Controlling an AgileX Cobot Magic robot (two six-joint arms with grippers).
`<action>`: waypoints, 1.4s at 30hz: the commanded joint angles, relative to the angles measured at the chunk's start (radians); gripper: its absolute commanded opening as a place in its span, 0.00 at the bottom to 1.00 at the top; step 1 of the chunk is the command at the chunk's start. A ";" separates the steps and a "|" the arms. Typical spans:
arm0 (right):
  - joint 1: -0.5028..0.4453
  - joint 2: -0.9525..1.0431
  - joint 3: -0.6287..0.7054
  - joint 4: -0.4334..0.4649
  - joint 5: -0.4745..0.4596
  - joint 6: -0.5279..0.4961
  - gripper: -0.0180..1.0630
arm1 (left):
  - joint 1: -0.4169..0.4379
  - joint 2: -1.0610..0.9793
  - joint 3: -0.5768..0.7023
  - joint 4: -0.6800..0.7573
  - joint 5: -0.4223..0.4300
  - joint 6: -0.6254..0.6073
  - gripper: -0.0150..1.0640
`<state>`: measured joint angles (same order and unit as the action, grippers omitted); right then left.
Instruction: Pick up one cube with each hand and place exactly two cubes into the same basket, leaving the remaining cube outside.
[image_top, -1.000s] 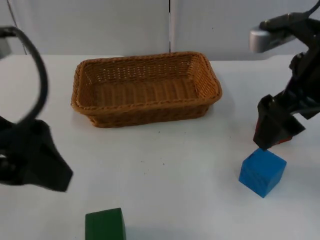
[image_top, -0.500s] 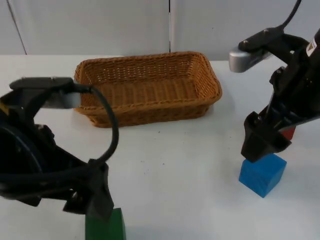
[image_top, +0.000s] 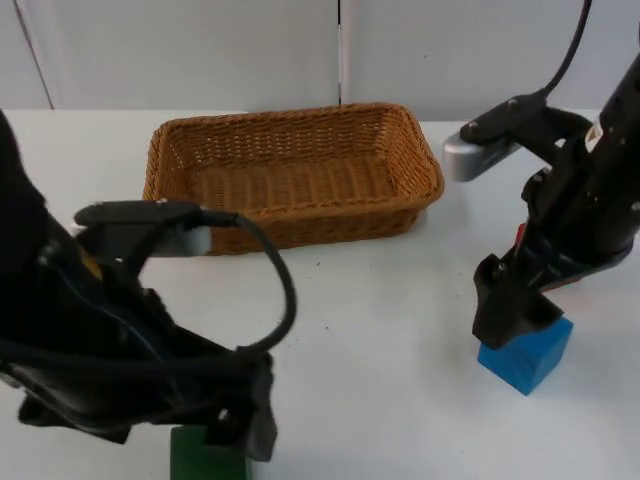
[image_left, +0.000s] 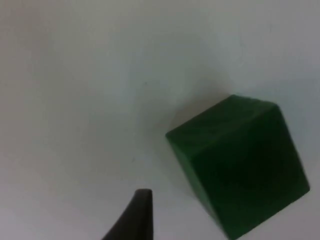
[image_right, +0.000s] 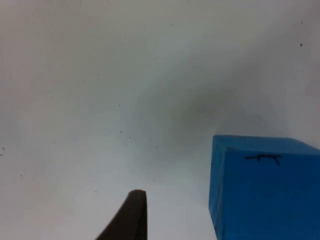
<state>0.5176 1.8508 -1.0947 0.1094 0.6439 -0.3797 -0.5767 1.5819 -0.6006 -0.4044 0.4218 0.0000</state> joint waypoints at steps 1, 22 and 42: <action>0.005 0.006 -0.006 -0.001 -0.016 -0.006 0.99 | -0.022 0.012 -0.004 -0.002 -0.047 -0.048 0.99; 0.005 0.121 -0.006 -0.001 -0.066 -0.009 0.99 | -0.032 0.221 -0.004 -0.016 -0.176 -0.086 0.99; 0.005 0.168 -0.006 -0.001 -0.066 -0.006 0.60 | -0.032 0.221 -0.004 -0.023 -0.181 -0.086 0.92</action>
<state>0.5176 2.0193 -1.0947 0.1094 0.5775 -0.3817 -0.6038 1.8028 -0.6043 -0.4118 0.2454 -0.0794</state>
